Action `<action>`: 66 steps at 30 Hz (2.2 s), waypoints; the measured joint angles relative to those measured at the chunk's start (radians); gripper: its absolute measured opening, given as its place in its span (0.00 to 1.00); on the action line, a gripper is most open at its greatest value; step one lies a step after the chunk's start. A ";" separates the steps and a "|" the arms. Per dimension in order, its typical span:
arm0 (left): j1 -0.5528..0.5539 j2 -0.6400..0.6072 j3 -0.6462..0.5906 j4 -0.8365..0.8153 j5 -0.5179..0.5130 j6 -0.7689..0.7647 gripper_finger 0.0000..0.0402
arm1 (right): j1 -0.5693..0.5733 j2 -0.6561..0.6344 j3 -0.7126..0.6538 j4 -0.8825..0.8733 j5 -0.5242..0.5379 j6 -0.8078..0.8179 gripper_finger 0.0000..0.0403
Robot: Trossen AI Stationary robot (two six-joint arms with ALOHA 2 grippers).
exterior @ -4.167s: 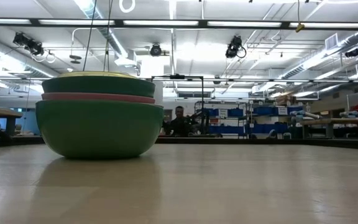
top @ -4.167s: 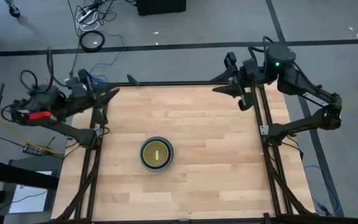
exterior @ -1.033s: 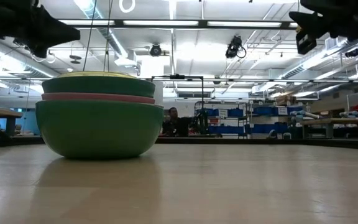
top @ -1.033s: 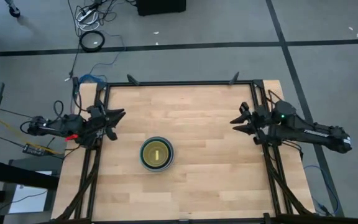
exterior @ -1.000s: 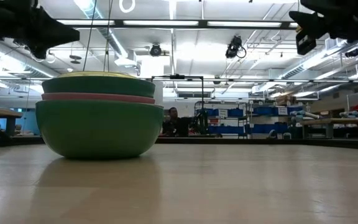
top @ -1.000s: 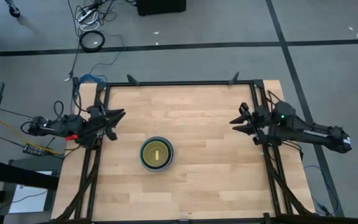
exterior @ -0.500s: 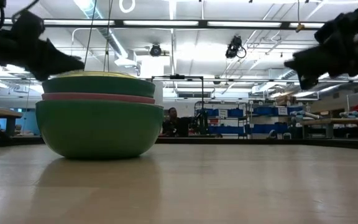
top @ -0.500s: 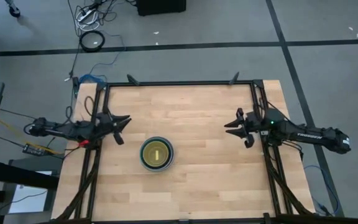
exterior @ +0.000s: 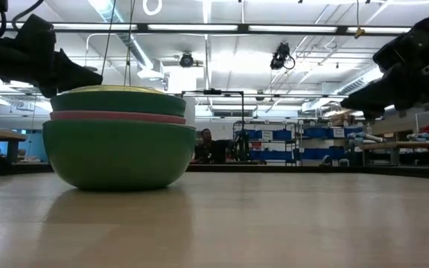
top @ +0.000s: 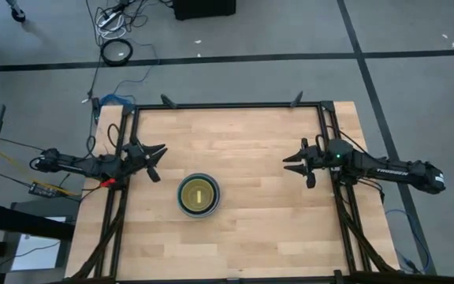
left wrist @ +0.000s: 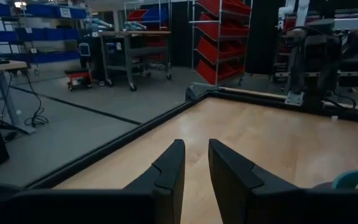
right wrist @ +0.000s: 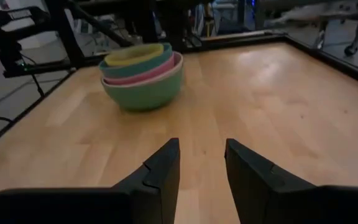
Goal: Nest bowls inside each other
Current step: Return to Home Position
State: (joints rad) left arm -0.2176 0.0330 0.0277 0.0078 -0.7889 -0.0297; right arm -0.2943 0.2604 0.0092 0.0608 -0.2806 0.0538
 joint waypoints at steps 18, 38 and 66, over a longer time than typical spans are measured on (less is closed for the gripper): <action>0.000 0.000 0.000 0.002 0.002 -0.001 0.20 | 0.000 0.010 -0.001 0.005 -0.001 0.057 0.29; 0.000 0.000 0.000 0.002 0.003 -0.001 0.20 | 0.000 0.010 -0.001 0.006 -0.002 0.056 0.29; 0.000 0.000 -0.001 0.002 0.003 -0.001 0.20 | 0.000 0.010 -0.002 0.006 -0.002 0.056 0.29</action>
